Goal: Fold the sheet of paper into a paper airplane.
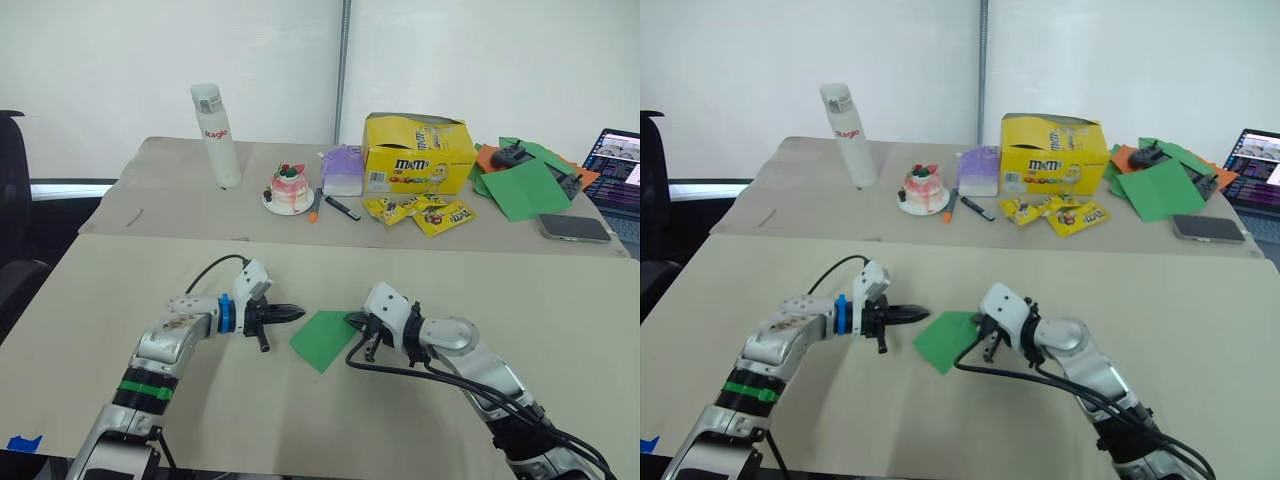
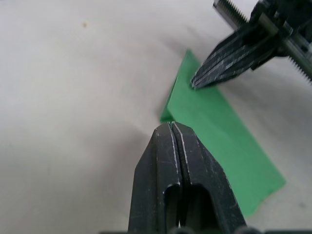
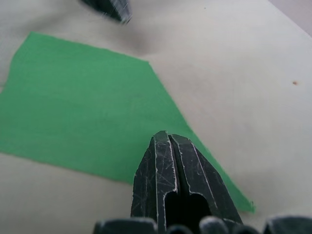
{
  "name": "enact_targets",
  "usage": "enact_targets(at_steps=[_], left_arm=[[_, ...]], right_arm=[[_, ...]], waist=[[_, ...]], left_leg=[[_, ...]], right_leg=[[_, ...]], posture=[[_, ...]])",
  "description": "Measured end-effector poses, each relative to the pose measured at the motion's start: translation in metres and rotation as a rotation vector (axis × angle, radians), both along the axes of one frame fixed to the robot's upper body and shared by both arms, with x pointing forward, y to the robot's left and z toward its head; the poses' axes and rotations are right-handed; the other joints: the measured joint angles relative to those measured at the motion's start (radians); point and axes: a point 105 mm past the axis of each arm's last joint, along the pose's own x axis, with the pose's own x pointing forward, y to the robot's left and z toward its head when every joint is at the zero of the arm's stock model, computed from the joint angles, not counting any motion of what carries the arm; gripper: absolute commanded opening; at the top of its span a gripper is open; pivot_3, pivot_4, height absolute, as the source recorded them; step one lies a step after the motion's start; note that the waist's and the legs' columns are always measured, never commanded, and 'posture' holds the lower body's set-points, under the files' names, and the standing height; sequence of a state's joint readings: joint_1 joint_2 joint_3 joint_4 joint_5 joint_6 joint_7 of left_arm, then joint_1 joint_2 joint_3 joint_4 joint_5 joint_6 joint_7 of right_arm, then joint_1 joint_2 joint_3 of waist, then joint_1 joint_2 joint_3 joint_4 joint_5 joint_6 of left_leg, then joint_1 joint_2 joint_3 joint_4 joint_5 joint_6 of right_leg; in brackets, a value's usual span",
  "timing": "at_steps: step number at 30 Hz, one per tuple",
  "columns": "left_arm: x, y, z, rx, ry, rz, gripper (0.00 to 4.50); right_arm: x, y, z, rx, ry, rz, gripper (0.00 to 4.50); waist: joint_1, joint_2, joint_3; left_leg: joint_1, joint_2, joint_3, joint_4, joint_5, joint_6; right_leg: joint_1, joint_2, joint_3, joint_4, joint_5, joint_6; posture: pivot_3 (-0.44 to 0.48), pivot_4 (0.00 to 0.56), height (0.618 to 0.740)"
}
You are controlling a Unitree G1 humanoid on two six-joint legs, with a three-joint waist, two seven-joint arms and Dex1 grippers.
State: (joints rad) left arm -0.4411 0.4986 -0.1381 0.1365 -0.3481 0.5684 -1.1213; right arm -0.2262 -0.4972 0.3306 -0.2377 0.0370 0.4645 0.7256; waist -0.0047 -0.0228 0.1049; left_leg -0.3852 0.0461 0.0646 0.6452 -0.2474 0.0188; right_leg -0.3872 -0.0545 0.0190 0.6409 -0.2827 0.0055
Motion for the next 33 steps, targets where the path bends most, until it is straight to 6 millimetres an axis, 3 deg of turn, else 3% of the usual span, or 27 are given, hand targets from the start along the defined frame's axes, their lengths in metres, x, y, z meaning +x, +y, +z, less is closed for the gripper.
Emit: enact_targets(at_steps=[5,10,20,21,27,33], left_arm=[[0.014,-0.003,0.007,0.002,0.032,-0.034,2.5],[0.007,-0.012,0.009,0.058,0.119,-0.2,2.5],[0.008,-0.025,0.006,0.116,0.186,-0.317,2.5],[0.007,-0.027,0.004,0.122,0.194,-0.325,1.94],[0.0,-0.04,-0.007,0.133,0.268,-0.345,0.01],[-0.005,-0.051,-0.007,0.144,0.312,-0.327,0.01]], right_arm=[[-0.009,-0.002,0.002,0.001,0.013,0.038,0.0],[-0.012,-0.002,0.006,0.007,-0.001,0.047,0.0],[-0.01,-0.004,0.012,0.013,-0.028,0.022,0.0],[-0.01,-0.004,0.012,0.013,-0.027,0.02,0.0],[-0.008,-0.009,0.012,0.003,-0.026,-0.014,0.0],[-0.005,-0.025,0.018,-0.022,-0.044,-0.061,0.0]], waist=[[0.001,0.0,0.0],[0.0,0.0,0.001],[0.002,-0.001,0.001],[0.002,-0.001,0.001],[0.002,-0.001,0.001],[0.003,-0.001,0.002]], left_leg=[[-0.001,-0.002,0.0,0.0,0.0,0.0],[-0.001,-0.002,0.0,0.0,0.0,0.0],[-0.002,-0.003,-0.001,0.001,0.0,0.0],[-0.002,-0.003,-0.001,0.001,0.0,0.0],[-0.003,-0.003,-0.001,0.001,0.0,0.0],[-0.003,-0.002,-0.001,0.001,0.0,0.0]], right_leg=[[0.0,0.0,0.0,0.0,0.0,0.0],[-0.001,0.001,-0.001,0.0,0.0,0.0],[-0.001,0.001,-0.001,-0.001,0.0,0.0],[-0.001,0.001,-0.001,-0.001,0.0,0.0],[-0.002,0.001,-0.001,0.0,0.0,0.0],[-0.002,0.001,-0.001,0.0,0.0,0.0]], posture=[[0.0,0.15,0.722],[0.0,0.15,0.722],[0.0,0.15,0.722],[0.0,0.15,0.722],[0.0,0.15,0.722],[0.0,0.15,0.722]])
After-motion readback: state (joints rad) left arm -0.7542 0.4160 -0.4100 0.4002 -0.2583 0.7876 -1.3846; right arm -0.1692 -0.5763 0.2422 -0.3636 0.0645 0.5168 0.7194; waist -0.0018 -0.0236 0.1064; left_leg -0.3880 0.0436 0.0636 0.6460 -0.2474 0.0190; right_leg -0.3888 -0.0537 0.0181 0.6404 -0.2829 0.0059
